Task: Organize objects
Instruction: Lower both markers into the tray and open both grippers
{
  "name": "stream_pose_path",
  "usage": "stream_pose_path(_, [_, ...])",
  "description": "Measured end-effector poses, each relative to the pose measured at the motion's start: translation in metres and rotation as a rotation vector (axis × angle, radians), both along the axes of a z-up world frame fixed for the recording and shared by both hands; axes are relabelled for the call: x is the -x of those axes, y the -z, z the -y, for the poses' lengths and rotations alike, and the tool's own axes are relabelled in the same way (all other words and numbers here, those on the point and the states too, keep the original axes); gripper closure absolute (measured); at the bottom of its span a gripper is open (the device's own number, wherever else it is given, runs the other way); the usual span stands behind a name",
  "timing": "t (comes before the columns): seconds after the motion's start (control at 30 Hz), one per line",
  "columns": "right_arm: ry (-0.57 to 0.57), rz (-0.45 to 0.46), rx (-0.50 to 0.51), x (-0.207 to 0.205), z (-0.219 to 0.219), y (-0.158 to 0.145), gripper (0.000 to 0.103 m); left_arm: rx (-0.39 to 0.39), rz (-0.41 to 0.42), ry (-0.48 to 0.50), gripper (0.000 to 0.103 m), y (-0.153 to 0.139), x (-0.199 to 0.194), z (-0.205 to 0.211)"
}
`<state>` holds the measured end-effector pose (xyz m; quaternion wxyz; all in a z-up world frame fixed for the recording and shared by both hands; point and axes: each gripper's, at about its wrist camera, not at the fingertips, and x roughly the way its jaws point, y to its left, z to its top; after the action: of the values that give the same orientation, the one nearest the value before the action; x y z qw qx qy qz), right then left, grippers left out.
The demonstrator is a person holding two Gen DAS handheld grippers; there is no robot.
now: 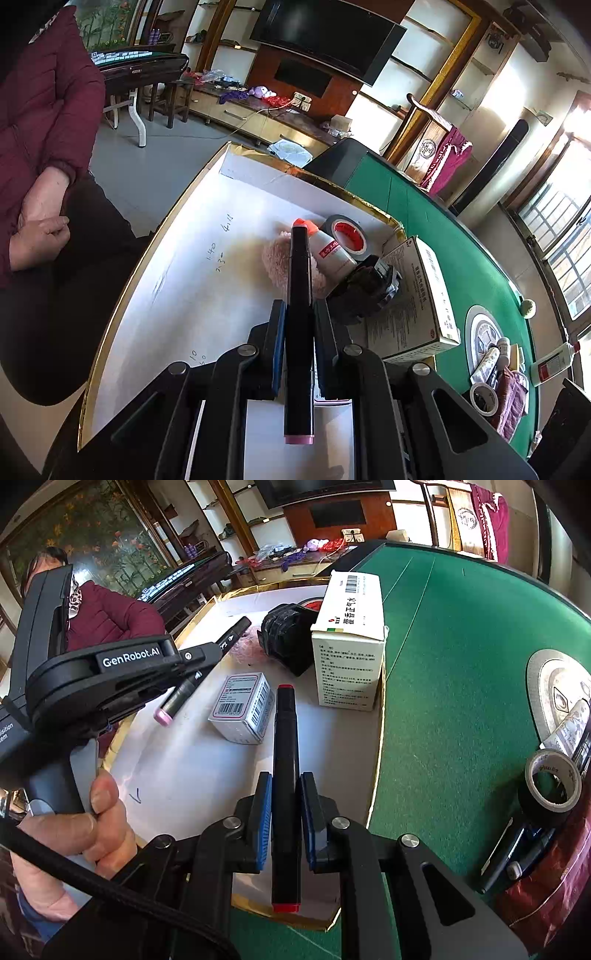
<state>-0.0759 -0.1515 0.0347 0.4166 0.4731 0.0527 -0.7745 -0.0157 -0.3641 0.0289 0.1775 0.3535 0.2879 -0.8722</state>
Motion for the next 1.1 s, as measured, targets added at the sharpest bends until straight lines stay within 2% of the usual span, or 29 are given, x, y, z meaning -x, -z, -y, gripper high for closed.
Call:
stream_pose_path(0.3, [0.017,-0.013,-0.018,0.004,0.015,0.0,0.09,-0.01,0.012,0.0,0.091,0.001,-0.003,0.007])
stream_pose_path(0.6, [-0.019,-0.013,-0.039,-0.004,0.023,-0.002,0.089,0.006,0.001,0.003,0.091,-0.003,-0.004,0.004])
stream_pose_path(0.8, [-0.008,-0.012,-0.013,-0.003,0.016,-0.009,0.089,0.022,-0.01,-0.001,0.091,-0.007,-0.006,0.002])
stream_pose_path(0.9, [-0.01,-0.004,0.006,-0.004,0.011,-0.015,0.088,0.029,-0.025,-0.005,0.091,-0.009,-0.008,0.003])
stream_pose_path(0.97, [-0.008,0.001,0.026,-0.005,0.005,-0.02,0.084,0.03,-0.048,-0.004,0.091,-0.012,-0.009,0.001])
stream_pose_path(1.1, [-0.005,-0.001,0.058,-0.007,-0.014,-0.03,0.083,0.082,-0.116,0.012,0.091,-0.027,-0.013,-0.011])
